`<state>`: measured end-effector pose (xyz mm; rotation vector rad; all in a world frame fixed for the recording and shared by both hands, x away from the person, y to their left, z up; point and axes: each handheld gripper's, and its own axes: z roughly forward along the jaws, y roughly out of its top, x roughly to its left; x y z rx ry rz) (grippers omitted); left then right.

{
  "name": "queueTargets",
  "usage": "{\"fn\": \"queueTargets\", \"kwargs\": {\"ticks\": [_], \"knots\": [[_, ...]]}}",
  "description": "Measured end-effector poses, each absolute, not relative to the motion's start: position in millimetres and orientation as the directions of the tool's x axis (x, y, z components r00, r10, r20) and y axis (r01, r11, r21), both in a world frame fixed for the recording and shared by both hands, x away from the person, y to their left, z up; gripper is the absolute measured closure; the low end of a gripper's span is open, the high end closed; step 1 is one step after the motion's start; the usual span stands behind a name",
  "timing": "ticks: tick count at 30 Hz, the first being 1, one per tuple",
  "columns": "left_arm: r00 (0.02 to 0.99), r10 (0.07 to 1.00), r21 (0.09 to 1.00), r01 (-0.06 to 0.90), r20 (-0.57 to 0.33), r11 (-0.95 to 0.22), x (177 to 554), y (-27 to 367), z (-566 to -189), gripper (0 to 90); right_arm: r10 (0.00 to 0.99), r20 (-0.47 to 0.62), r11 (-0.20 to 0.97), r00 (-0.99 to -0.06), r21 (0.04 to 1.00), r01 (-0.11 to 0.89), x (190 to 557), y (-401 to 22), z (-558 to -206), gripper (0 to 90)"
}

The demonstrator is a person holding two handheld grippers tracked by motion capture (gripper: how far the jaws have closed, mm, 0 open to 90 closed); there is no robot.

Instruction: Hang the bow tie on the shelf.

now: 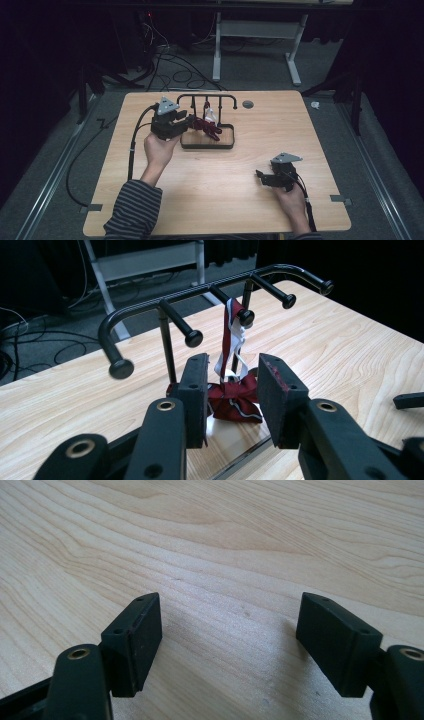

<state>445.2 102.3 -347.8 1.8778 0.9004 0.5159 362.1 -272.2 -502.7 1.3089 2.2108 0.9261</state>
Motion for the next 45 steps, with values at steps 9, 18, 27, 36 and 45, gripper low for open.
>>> {"fn": "queueTargets", "kwargs": {"ticks": [9,18,27,36,45], "knots": [[0.629,0.776,0.891,0.379,-0.049,-0.250,439.2,120.9,-351.6,66.5,0.879,-0.014,0.341,-0.476,0.716,0.609,362.1,-272.0,-502.6,27.7],[0.620,0.783,0.900,0.368,-0.050,-0.233,429.3,135.2,-348.6,66.8,0.880,-0.012,0.341,-0.476,0.715,0.611,362.0,-272.0,-502.4,27.7],[0.616,0.786,0.902,0.372,-0.062,-0.221,421.3,146.8,-350.8,67.0,0.880,-0.012,0.340,-0.475,0.715,0.611,362.0,-271.9,-502.4,27.7],[0.618,0.783,0.901,0.376,-0.070,-0.216,408.4,157.7,-353.2,66.6,0.880,-0.012,0.338,-0.474,0.717,0.609,362.1,-271.8,-502.6,27.7],[0.617,0.783,0.903,0.379,-0.082,-0.204,395.6,169.9,-354.2,66.4,0.880,-0.012,0.338,-0.474,0.716,0.610,362.0,-271.8,-502.5,27.7]]}}
